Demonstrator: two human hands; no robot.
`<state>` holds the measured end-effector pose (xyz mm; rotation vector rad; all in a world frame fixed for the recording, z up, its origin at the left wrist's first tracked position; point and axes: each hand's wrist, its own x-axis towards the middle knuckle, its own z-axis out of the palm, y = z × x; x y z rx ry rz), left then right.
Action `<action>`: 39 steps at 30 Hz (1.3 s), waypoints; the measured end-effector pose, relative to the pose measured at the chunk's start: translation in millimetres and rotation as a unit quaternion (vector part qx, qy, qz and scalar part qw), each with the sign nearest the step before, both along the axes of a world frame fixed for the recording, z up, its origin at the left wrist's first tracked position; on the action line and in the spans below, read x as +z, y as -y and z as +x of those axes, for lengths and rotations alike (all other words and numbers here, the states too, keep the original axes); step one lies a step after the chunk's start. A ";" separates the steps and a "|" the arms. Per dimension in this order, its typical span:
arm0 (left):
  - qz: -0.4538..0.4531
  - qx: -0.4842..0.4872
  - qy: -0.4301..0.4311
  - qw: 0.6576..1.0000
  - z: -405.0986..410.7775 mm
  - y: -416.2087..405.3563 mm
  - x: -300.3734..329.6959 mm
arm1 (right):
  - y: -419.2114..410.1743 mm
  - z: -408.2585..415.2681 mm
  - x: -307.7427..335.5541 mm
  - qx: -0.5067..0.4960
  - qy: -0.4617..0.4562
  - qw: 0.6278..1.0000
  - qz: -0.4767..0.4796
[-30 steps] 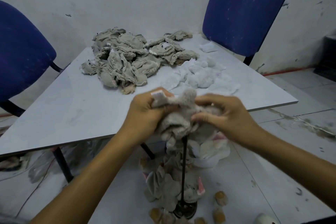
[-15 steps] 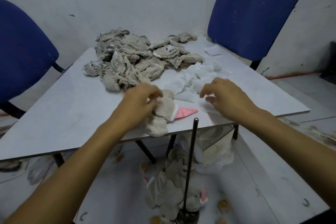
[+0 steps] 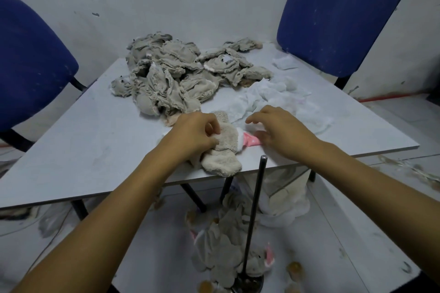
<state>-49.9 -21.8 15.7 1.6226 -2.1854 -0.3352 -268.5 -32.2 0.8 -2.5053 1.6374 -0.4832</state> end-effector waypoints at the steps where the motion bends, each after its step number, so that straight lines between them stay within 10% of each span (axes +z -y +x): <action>1: -0.009 -0.002 -0.004 1.000 -0.6 0.0 -1.2 | 2.1 3.5 -2.1 -0.013 -0.013 1.000 -0.011; 7: -0.164 0.007 -0.059 0.985 -12.5 1.7 -6.4 | 11.6 24.5 -4.6 -0.063 -0.079 0.993 -0.053; 14: -0.005 0.037 -0.032 0.999 -5.7 6.0 -11.5 | 14.1 22.4 -2.9 -0.099 -0.050 0.992 -0.055; 20: -0.198 0.058 -0.039 0.978 -19.7 1.7 -8.2 | 3.0 31.1 20.1 -0.028 0.305 0.949 -0.074; 24: -0.131 0.028 0.029 0.991 -33.3 5.2 -14.6 | -11.3 47.6 27.5 0.022 0.312 0.935 -0.167; 32: 0.099 0.057 -0.389 0.914 -15.1 8.8 -22.0 | -16.2 45.3 -21.7 0.015 0.208 0.970 -0.122; 39: 0.059 0.096 -0.469 0.876 -19.8 7.8 -31.1 | -12.4 40.8 -28.5 0.031 0.218 0.968 -0.118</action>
